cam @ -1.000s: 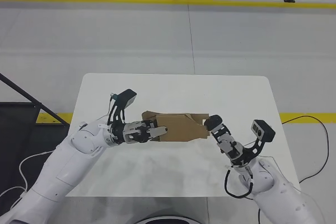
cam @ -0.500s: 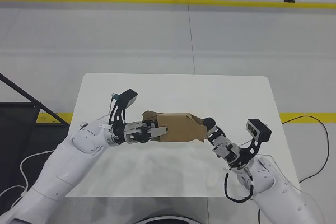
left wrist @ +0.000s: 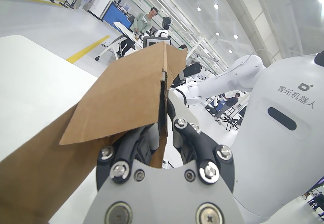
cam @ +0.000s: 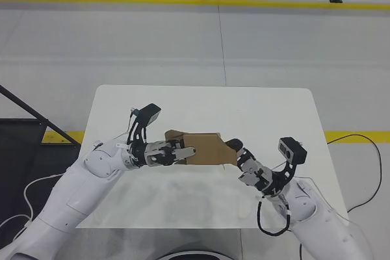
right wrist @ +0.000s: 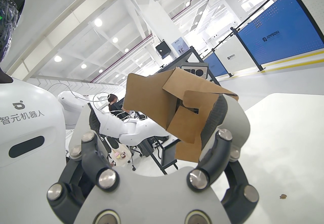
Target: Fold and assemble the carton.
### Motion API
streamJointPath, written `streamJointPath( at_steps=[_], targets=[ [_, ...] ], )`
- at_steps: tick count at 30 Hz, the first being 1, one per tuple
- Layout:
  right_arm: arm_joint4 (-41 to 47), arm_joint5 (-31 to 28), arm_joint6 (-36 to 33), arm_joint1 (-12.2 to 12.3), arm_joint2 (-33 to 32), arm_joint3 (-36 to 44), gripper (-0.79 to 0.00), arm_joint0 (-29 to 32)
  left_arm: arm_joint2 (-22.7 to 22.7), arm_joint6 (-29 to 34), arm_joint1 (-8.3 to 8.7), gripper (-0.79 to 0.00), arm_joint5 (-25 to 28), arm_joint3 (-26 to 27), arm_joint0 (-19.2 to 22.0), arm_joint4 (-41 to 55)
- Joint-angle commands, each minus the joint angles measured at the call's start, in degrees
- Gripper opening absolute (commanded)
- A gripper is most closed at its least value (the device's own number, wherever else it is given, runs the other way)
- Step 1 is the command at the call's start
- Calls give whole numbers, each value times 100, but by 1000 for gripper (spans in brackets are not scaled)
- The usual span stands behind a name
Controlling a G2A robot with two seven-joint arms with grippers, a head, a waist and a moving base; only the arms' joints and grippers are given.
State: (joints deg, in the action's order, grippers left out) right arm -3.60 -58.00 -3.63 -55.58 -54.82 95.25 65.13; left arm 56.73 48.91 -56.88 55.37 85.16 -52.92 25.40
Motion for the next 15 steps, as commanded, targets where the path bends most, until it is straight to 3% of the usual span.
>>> streamJointPath(
  at_steps=[1, 15],
  targets=[
    [12, 0, -70, -28, 52, -35, 0, -53, -7, 4, 1, -785, -4, -5, 5, 11],
    [0, 0, -43, -113, -177, -120, 0, 21, 10, -22, 33, -785, 22, 45, -21, 17]
  ],
)
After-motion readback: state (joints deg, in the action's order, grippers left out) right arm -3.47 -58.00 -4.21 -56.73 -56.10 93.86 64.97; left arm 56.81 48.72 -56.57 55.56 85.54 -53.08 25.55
